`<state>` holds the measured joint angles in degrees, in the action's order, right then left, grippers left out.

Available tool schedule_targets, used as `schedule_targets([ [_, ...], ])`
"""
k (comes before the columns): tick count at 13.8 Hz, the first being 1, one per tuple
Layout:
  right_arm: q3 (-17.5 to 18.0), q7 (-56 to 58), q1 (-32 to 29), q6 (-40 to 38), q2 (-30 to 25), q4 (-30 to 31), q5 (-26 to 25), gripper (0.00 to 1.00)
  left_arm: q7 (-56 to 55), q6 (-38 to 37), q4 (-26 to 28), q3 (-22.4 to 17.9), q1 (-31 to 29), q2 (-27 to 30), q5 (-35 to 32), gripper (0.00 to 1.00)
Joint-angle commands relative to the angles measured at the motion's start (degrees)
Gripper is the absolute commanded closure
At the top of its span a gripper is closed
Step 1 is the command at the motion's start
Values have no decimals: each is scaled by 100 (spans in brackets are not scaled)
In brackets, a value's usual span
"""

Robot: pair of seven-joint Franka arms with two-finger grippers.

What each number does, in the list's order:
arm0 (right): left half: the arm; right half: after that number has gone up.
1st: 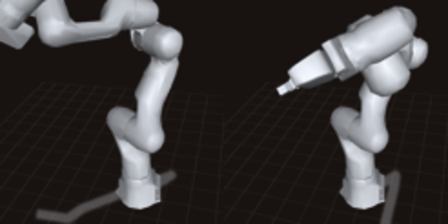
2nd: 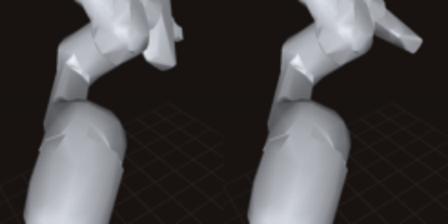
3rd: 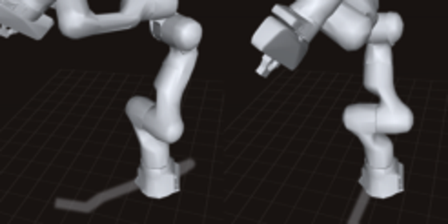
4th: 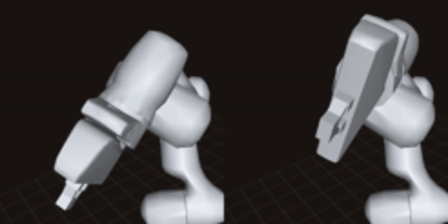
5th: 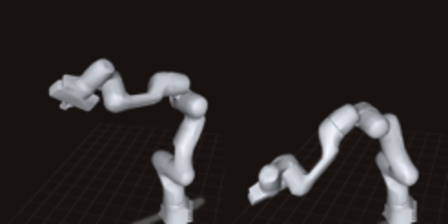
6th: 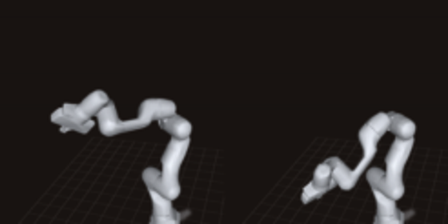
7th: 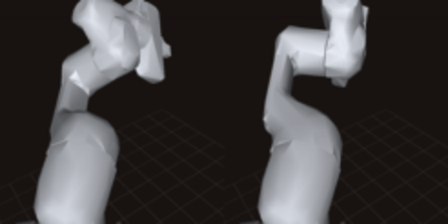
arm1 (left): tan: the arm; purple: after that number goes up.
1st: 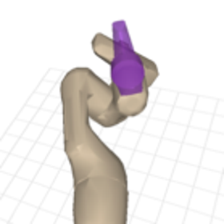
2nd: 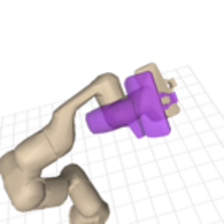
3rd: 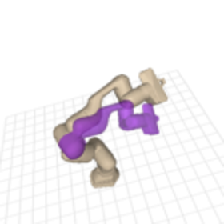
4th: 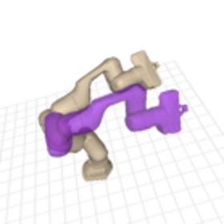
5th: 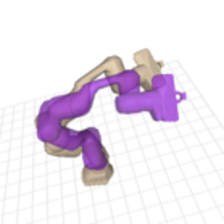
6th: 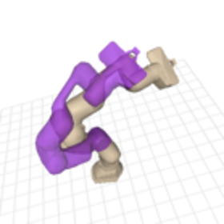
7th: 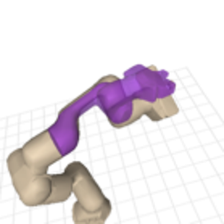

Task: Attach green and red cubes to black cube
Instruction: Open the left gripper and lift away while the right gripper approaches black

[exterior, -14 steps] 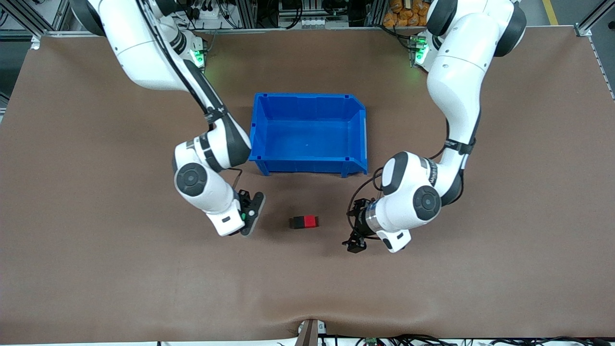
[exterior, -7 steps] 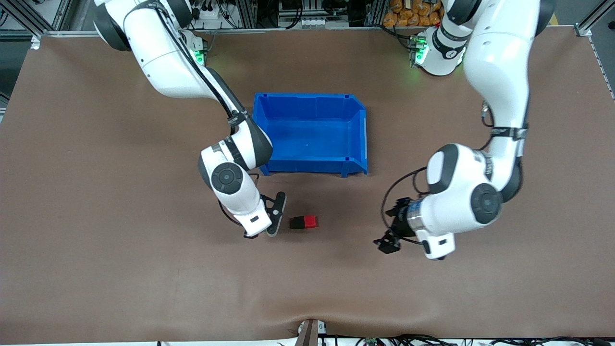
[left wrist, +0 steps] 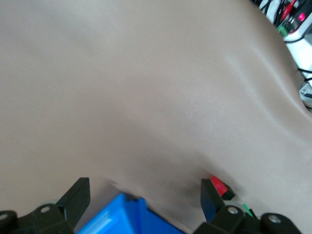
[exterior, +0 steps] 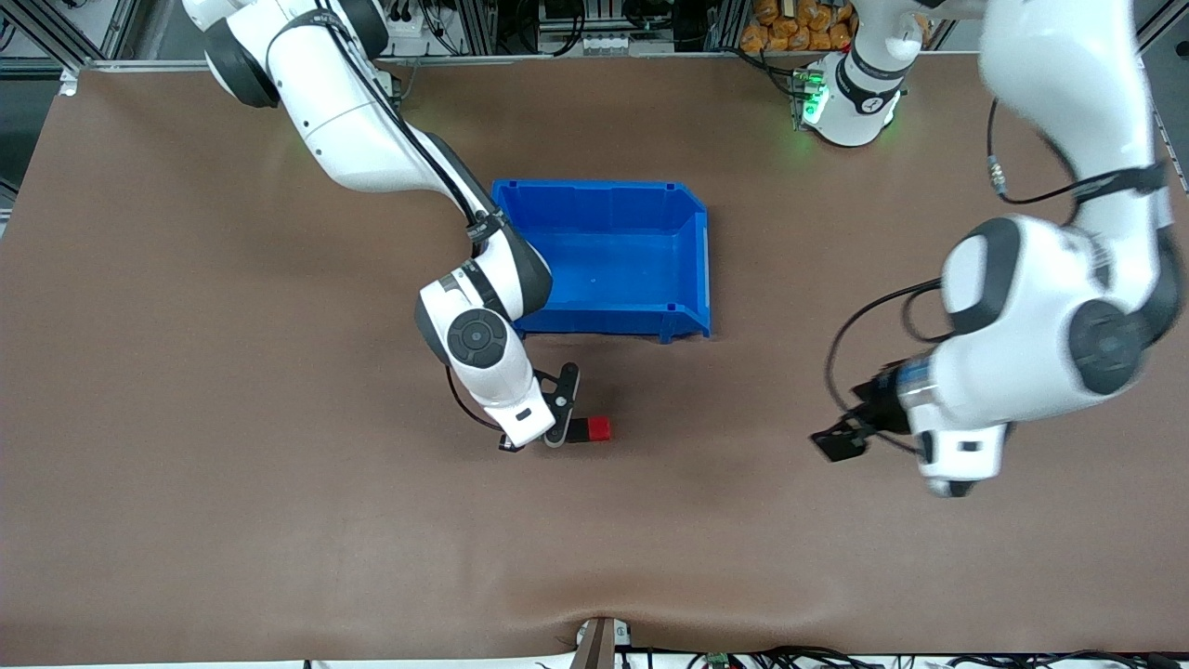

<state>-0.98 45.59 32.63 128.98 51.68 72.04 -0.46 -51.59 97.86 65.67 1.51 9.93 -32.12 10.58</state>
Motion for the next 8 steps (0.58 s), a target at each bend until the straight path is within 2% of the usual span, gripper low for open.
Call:
schedule_targets([
  [1,-60,-164,85,-119,211,-304,-156,100,359,-389,148,7,-245,556,-109,0],
  [3,-60,-391,138,-110,281,-392,-156,100,998,-679,148,-54,-395,846,-222,0],
  [6,-60,-401,182,-84,439,-577,-147,100,2149,-724,148,-212,-404,1260,-803,0],
  [8,-51,-401,182,-75,509,-682,-147,100,2896,-724,148,-493,-387,1383,-864,0],
])
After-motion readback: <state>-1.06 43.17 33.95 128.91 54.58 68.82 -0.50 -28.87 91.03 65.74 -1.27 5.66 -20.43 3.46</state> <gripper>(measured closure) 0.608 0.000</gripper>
